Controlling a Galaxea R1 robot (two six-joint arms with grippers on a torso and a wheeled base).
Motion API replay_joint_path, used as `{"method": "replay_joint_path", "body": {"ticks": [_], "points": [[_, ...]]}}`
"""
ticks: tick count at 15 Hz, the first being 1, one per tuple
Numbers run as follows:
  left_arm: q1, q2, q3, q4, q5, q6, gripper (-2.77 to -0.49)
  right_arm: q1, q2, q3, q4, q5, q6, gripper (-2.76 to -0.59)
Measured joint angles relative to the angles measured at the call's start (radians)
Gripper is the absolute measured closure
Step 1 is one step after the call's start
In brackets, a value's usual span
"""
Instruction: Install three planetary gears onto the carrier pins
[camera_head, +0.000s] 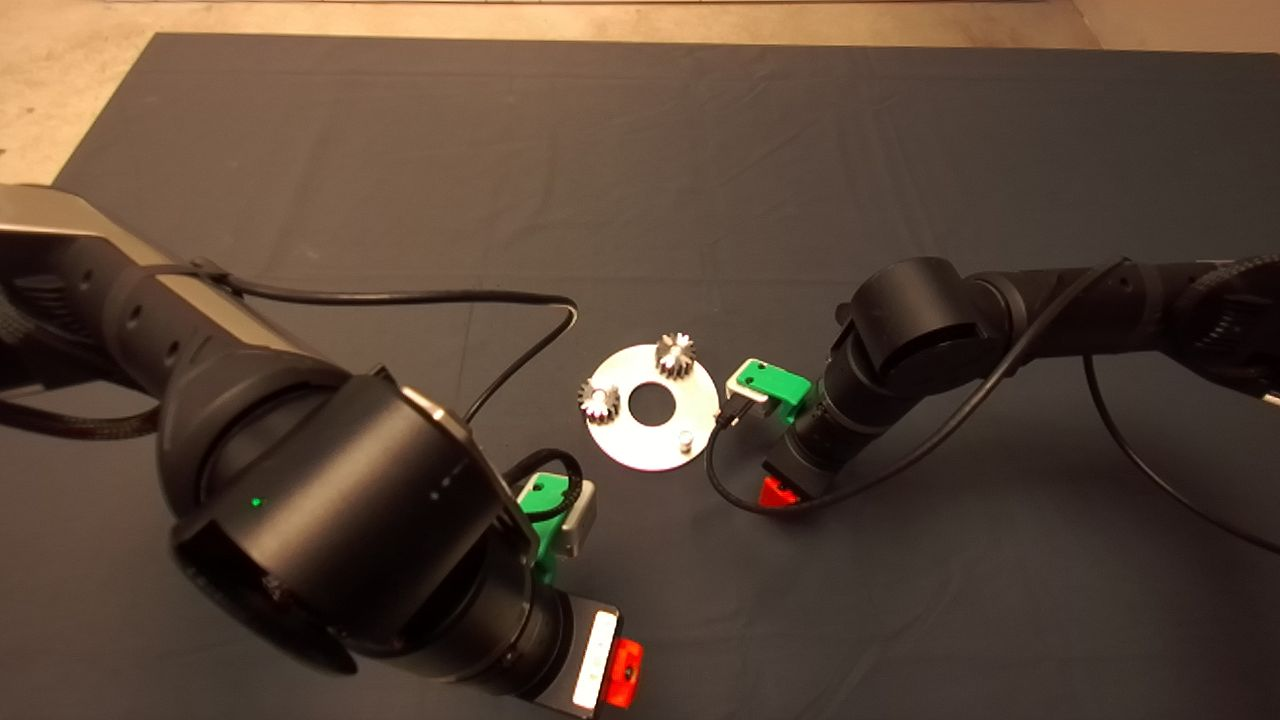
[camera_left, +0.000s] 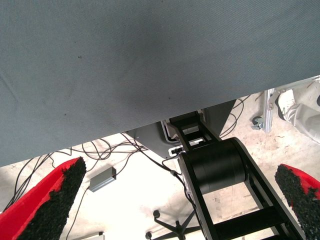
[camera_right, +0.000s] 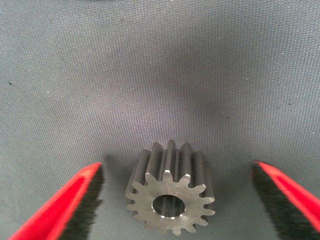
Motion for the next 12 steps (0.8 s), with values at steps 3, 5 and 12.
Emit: {"method": "replay_joint_path", "body": {"ticks": [3, 5, 12], "points": [[0.0, 0.0, 0.0, 0.0, 0.0, 0.0, -2.75, 0.0, 0.0, 0.0, 0.0, 0.0, 0.0, -2.0], [0.0, 0.0, 0.0, 0.0, 0.0, 0.0, -2.75, -0.002, 0.0, 0.0, 0.0, 0.0, 0.0, -1.96], [0.0, 0.0, 0.0, 0.0, 0.0, 0.0, -2.75, -0.02, 0.0, 0.004, -0.005, -0.007, 0.001, -1.7]]}}
